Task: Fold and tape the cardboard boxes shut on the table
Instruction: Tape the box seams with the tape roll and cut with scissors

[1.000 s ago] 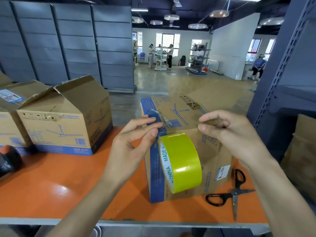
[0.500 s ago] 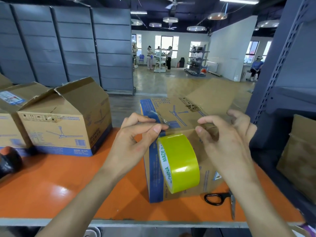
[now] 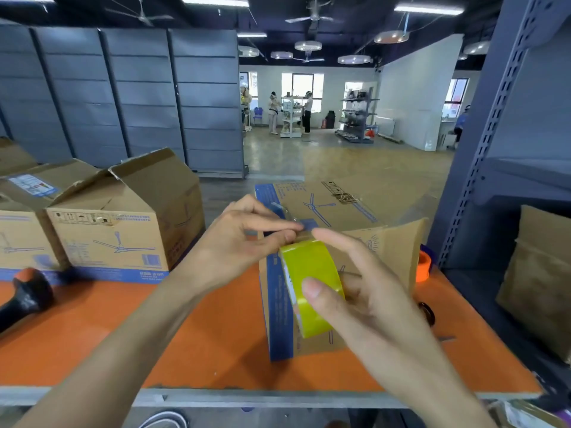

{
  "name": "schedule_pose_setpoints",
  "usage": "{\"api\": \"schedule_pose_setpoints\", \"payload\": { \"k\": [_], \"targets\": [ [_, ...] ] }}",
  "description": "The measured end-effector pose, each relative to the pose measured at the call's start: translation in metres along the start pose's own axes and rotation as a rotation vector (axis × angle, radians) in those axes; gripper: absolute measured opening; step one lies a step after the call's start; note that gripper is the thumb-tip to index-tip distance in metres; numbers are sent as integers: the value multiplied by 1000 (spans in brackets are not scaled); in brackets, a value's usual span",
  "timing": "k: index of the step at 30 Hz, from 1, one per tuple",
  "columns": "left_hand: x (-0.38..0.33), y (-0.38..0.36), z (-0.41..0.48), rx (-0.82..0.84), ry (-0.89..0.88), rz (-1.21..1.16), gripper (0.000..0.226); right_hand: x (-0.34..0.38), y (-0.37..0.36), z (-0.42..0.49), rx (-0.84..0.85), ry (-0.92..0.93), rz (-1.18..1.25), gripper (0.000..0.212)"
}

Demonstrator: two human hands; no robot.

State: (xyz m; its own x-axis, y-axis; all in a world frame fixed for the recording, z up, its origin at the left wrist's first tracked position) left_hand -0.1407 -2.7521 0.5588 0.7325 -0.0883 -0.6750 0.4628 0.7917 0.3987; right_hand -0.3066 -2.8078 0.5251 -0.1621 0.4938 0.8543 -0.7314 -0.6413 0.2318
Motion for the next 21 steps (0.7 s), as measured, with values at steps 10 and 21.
{"api": "schedule_pose_setpoints", "payload": {
  "k": [10, 21],
  "targets": [
    [-6, 1, 9, 41, 58, 119, 27, -6, -3, -12, -140, 73, -12, 46],
    [-10, -1, 6, 4, -3, 184, 26, -35, -2, -31, -262, -65, -87, 42]
  ]
}}
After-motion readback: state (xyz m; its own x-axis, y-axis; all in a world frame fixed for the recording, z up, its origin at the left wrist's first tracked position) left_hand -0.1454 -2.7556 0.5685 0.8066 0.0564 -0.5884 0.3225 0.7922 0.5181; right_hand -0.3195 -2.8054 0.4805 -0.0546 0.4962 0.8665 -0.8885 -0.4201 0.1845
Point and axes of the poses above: each hand's wrist, its own z-axis towards the middle knuckle, its own y-axis out of the back of the hand, x = y × z, the point moved 9 cm from there along z, towards the middle knuckle, and after that the axes turned 12 degrees about -x, right-handed, at the moved point
